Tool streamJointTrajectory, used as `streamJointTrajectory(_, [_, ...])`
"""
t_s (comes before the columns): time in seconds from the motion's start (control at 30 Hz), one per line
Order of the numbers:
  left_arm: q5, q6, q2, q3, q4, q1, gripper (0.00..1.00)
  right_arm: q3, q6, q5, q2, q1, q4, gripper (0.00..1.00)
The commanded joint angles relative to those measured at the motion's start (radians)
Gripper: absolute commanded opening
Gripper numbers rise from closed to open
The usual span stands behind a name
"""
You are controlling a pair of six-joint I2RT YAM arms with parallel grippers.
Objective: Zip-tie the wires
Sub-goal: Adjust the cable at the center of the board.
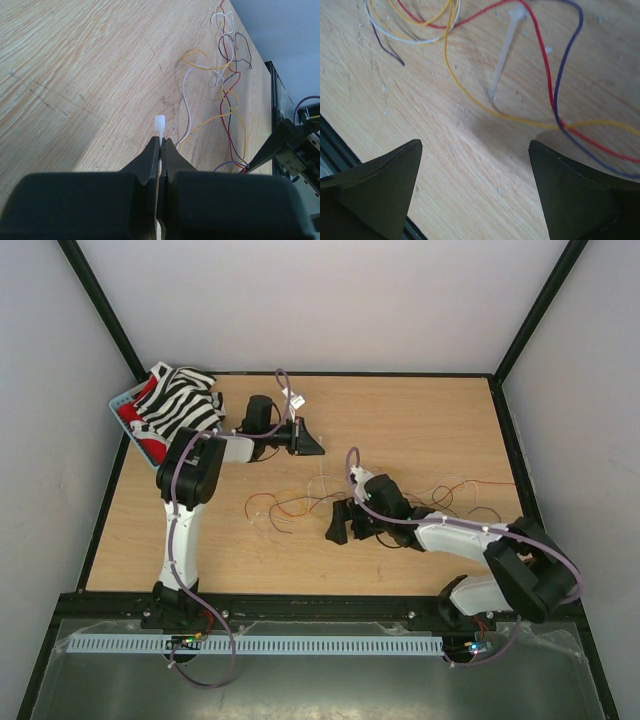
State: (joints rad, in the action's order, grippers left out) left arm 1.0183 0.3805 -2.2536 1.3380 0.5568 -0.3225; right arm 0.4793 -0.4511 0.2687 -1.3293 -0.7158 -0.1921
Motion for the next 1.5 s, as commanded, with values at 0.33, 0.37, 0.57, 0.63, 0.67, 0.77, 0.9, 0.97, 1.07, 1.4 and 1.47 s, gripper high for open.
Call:
streamJointTrajectory(0.33, [0.008, -0.044, 0.053, -0.030, 0.032, -0.012, 0.00, 0.269, 0.077, -0.090, -0.291, -0.006, -0.004, 1.00])
streamJointTrajectory(0.37, [0.006, -0.045, 0.055, -0.033, 0.032, -0.012, 0.00, 0.290, 0.080, -0.089, -0.310, -0.007, -0.005, 1.00])
streamJointTrajectory(0.57, [0.004, -0.046, 0.053, -0.039, 0.032, -0.012, 0.00, 0.387, 0.093, -0.088, -0.411, -0.007, -0.006, 0.99])
streamJointTrajectory(0.63, [0.004, -0.047, 0.052, -0.039, 0.032, -0.012, 0.00, 0.407, 0.100, -0.110, -0.435, -0.006, -0.008, 1.00])
streamJointTrajectory(0.67, [0.003, -0.046, 0.052, -0.039, 0.032, -0.012, 0.00, 0.416, 0.101, -0.120, -0.445, -0.007, -0.012, 1.00])
streamJointTrajectory(0.77, [0.002, -0.047, 0.049, -0.037, 0.032, -0.012, 0.00, 0.456, 0.099, -0.127, -0.479, -0.007, -0.018, 1.00])
streamJointTrajectory(0.9, [-0.001, -0.046, 0.045, -0.039, 0.032, -0.011, 0.00, 0.487, 0.081, -0.129, -0.524, -0.007, -0.045, 1.00])
streamJointTrajectory(0.97, [-0.005, -0.045, 0.043, -0.041, 0.032, -0.010, 0.00, 0.492, 0.071, -0.150, -0.536, -0.007, -0.066, 0.99])
streamJointTrajectory(1.07, [-0.016, -0.038, 0.044, -0.050, 0.032, -0.009, 0.00, 0.494, 0.058, -0.168, -0.545, -0.007, -0.092, 0.99])
streamJointTrajectory(1.4, [-0.047, -0.004, 0.041, -0.062, 0.032, -0.005, 0.00, 0.461, 0.078, -0.086, -0.451, -0.007, -0.056, 0.99])
streamJointTrajectory(1.47, [-0.048, -0.001, 0.038, -0.060, 0.032, -0.006, 0.00, 0.450, 0.094, -0.056, -0.416, -0.007, -0.029, 0.99])
